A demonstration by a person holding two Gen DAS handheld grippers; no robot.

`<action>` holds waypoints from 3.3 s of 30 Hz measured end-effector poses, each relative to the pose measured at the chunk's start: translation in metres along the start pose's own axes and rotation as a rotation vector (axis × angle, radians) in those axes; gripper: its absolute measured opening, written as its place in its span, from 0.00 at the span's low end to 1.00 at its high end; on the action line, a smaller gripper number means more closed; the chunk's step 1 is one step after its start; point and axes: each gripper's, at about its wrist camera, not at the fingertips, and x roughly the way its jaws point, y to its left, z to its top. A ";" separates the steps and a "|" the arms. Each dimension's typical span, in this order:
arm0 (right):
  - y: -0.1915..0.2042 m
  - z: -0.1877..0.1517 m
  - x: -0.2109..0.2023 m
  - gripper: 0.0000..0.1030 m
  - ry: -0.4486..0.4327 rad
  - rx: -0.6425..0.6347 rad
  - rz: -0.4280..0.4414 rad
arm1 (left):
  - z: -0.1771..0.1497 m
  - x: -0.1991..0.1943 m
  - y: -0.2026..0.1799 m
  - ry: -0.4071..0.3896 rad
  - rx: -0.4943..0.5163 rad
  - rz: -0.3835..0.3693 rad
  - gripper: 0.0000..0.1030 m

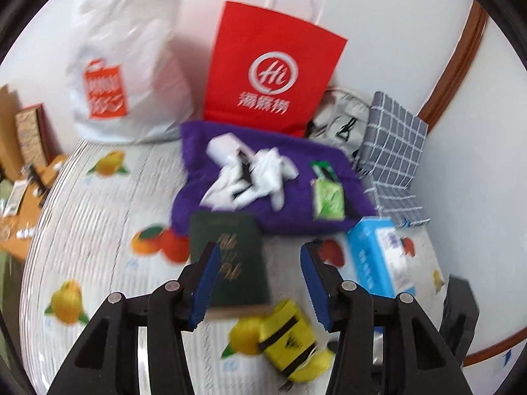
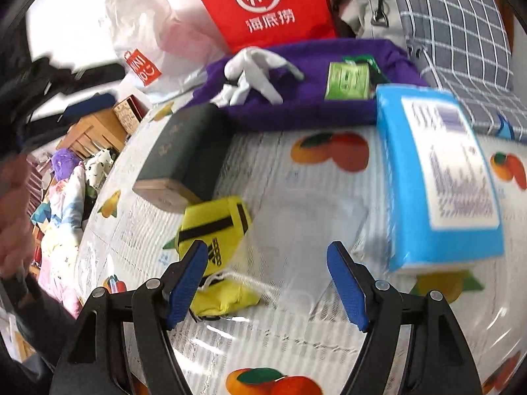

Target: Organize soft objects

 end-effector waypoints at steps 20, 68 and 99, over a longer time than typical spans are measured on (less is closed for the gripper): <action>0.003 -0.028 -0.016 0.06 -0.104 -0.026 -0.008 | -0.086 -0.024 0.005 0.021 -0.022 -0.020 0.47; -0.070 -0.120 -0.032 0.98 -0.166 -0.117 -0.243 | -0.102 0.116 -0.109 0.254 0.103 0.152 0.71; -0.080 -0.120 -0.073 0.08 -0.193 -0.043 -0.211 | -0.131 0.043 -0.056 0.171 0.081 0.116 0.42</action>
